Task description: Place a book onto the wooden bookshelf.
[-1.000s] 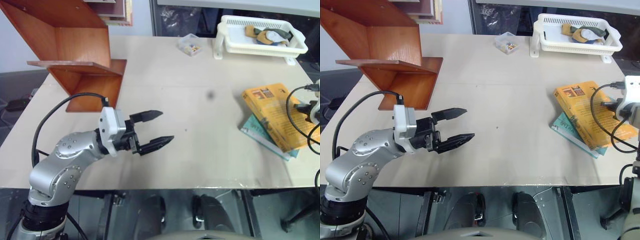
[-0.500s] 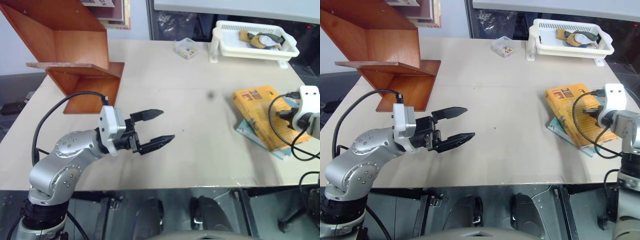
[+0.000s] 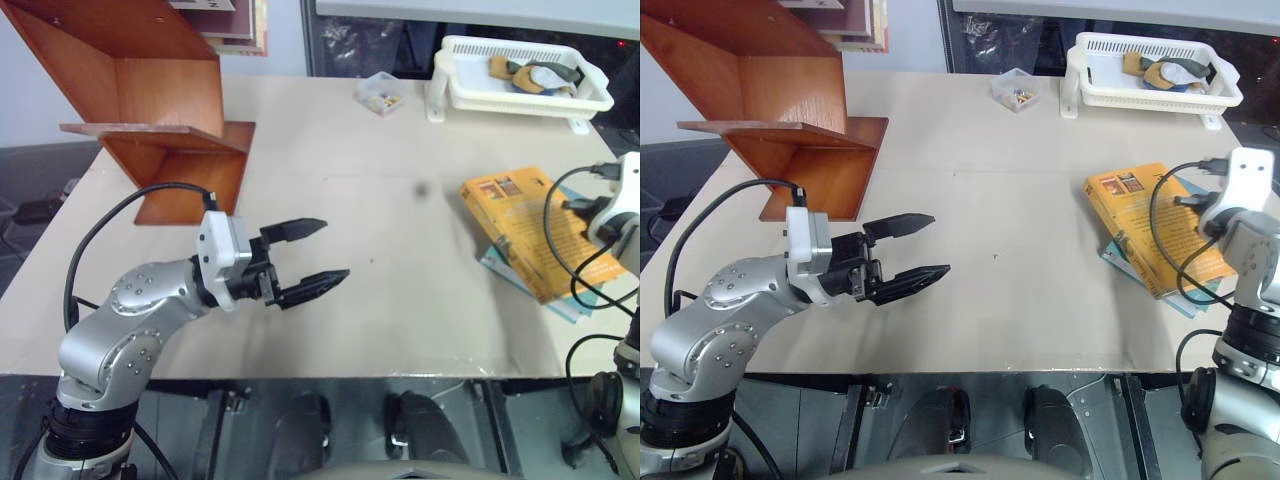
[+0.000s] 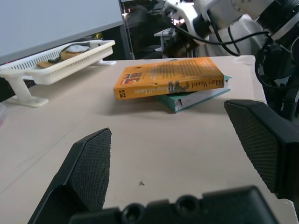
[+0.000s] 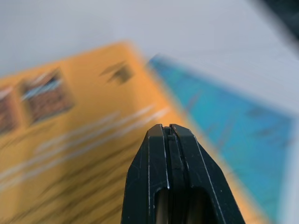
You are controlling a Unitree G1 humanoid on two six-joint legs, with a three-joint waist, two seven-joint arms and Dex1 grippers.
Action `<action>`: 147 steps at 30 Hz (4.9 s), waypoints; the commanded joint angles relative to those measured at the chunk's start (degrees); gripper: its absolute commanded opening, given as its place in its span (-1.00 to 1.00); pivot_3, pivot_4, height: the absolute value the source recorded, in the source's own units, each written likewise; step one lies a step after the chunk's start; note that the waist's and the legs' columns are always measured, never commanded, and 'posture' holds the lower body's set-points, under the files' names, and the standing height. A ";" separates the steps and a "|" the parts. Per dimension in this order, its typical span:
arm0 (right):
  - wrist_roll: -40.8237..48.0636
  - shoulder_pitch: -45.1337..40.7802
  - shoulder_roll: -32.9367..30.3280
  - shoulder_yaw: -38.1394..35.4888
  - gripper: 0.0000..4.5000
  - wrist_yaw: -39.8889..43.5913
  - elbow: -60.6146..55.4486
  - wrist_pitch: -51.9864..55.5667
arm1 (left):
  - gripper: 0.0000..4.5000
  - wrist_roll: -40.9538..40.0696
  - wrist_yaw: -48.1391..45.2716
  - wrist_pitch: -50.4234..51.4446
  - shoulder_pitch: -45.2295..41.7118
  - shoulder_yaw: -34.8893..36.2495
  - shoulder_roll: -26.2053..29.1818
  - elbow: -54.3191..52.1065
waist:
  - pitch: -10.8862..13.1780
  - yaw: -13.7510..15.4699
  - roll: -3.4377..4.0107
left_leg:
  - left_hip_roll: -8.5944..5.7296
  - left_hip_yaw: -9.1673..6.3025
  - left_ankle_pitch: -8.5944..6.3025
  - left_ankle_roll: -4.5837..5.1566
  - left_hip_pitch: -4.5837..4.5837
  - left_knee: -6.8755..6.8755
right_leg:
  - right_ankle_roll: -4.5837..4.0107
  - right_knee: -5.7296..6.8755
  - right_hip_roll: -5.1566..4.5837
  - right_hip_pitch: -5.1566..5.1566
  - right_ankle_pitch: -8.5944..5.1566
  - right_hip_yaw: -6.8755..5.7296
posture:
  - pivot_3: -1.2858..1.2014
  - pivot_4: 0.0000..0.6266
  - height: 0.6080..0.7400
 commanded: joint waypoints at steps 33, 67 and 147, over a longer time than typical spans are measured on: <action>0.24 -22.03 -7.60 -15.68 -0.98 -17.60 50.40 -8.08 | 1.00 -2.85 -2.68 -0.88 -1.80 0.08 0.54 -0.80 | 0.07 -0.63 0.12 | -0.02 0.38 0.01 0.01 0.07 -0.27 | 0.09 -0.12 0.05 -0.18 0.03 0.35 | 0.03 -0.52 1.00; 10.82 -21.63 8.95 -6.24 -0.98 -6.19 40.51 5.24 | 1.00 -2.36 -1.59 -1.05 1.52 2.28 1.47 -1.15 | 0.08 -1.96 0.13 | 0.03 0.47 0.01 0.00 0.12 -0.27 | -0.09 0.00 0.08 -0.24 0.14 0.43 | 0.03 -0.52 1.00; 21.56 19.50 -0.23 9.46 0.98 23.90 -43.87 -5.64 | 1.00 -4.90 9.67 18.34 -17.58 -2.21 -7.67 22.63 | -0.19 0.36 -0.52 | 0.02 0.21 0.02 -0.04 -0.13 -0.29 | -0.08 -0.04 0.04 -0.37 0.09 0.20 | 0.03 -0.52 1.00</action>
